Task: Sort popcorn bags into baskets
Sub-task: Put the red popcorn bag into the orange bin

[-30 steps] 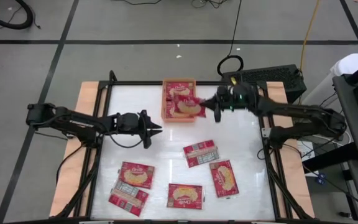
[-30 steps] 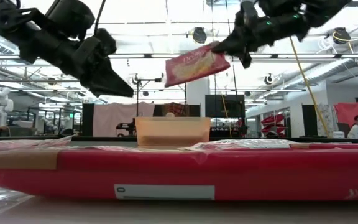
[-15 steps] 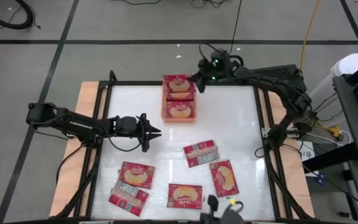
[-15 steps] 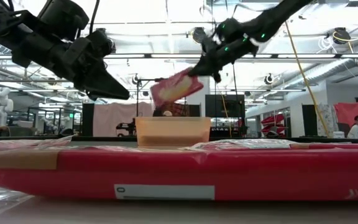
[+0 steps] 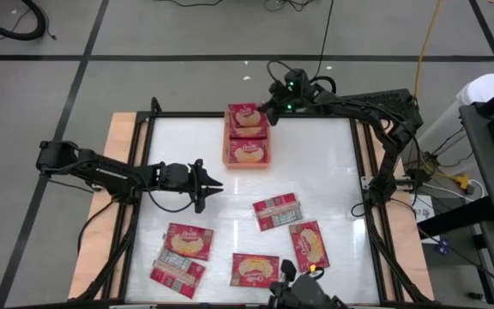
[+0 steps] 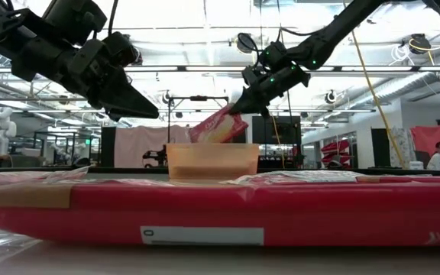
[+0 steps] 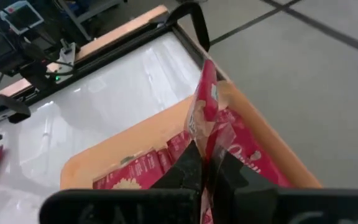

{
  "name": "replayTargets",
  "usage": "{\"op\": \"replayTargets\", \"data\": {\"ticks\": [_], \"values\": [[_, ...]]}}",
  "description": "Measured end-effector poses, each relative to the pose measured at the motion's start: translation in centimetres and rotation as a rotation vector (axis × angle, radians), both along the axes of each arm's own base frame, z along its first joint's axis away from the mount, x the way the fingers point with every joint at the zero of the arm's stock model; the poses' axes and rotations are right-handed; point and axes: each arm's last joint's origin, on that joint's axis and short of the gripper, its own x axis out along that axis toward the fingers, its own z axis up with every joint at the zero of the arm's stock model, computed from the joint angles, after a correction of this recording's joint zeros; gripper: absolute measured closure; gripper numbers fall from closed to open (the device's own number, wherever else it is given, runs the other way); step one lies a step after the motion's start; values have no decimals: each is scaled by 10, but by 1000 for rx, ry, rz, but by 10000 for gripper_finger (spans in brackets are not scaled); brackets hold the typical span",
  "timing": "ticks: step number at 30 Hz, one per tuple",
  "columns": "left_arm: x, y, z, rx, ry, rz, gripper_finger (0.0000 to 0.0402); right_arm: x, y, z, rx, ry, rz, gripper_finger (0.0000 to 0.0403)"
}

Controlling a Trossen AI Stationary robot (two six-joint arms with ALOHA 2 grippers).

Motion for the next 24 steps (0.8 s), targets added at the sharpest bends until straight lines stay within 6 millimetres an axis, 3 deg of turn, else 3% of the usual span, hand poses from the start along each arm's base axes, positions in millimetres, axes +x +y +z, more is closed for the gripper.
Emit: {"op": "replayTargets", "data": {"ticks": [10,24], "values": [[1,0,1,4,-16,-2,311,6,3,4,-39,-27,-5,402],[1,1,2,22,-17,-6,311,14,2,-13,-97,-2,-49,403]]}}
